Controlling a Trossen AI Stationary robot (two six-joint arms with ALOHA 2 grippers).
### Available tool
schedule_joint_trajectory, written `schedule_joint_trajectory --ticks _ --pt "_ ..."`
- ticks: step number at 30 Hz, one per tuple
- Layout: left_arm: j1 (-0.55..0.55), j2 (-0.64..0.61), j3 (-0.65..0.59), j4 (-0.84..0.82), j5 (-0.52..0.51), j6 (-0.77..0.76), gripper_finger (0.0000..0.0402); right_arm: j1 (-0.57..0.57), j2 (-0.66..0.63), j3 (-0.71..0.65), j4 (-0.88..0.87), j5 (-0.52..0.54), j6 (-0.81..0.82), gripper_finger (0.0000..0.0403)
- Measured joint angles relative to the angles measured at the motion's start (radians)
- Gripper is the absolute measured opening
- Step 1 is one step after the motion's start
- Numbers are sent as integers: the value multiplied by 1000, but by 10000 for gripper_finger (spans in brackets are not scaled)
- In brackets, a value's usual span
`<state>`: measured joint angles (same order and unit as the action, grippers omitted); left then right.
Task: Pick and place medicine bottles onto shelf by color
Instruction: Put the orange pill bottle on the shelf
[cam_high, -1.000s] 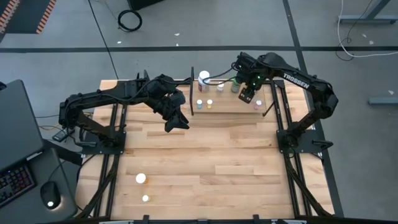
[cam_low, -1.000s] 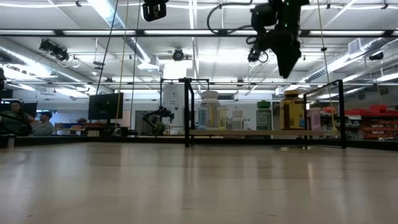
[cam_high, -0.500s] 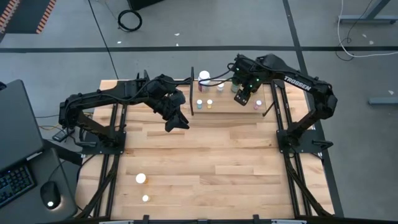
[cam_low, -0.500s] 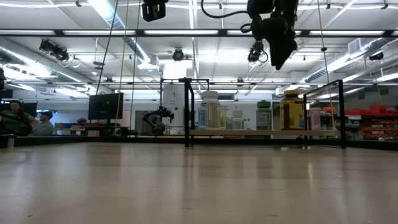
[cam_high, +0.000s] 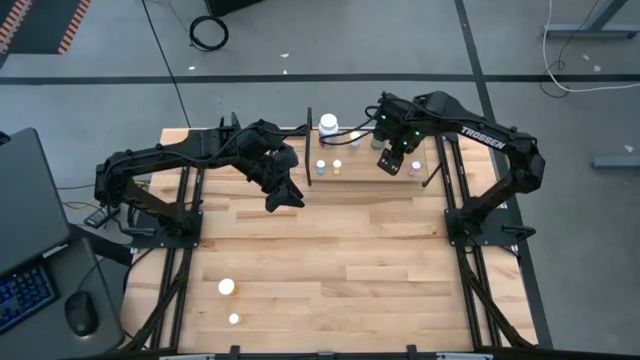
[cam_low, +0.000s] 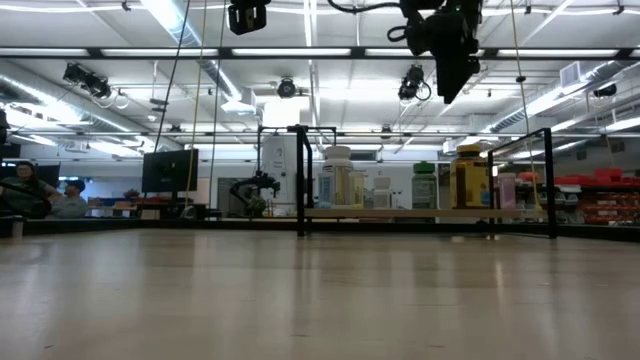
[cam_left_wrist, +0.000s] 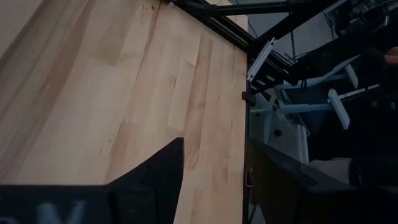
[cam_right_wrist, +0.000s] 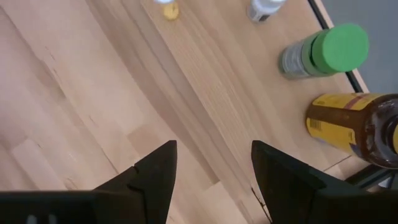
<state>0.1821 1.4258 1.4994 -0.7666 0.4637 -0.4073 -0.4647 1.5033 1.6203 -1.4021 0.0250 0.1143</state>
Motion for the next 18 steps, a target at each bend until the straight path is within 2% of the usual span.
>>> schedule_joint_trajectory --ticks 9,18 --pt "0 0 0 0 0 0 177 25 -19 0 26 -35 44 215" --pt "0 0 0 0 0 0 183 126 -19 0 63 -46 117 215"
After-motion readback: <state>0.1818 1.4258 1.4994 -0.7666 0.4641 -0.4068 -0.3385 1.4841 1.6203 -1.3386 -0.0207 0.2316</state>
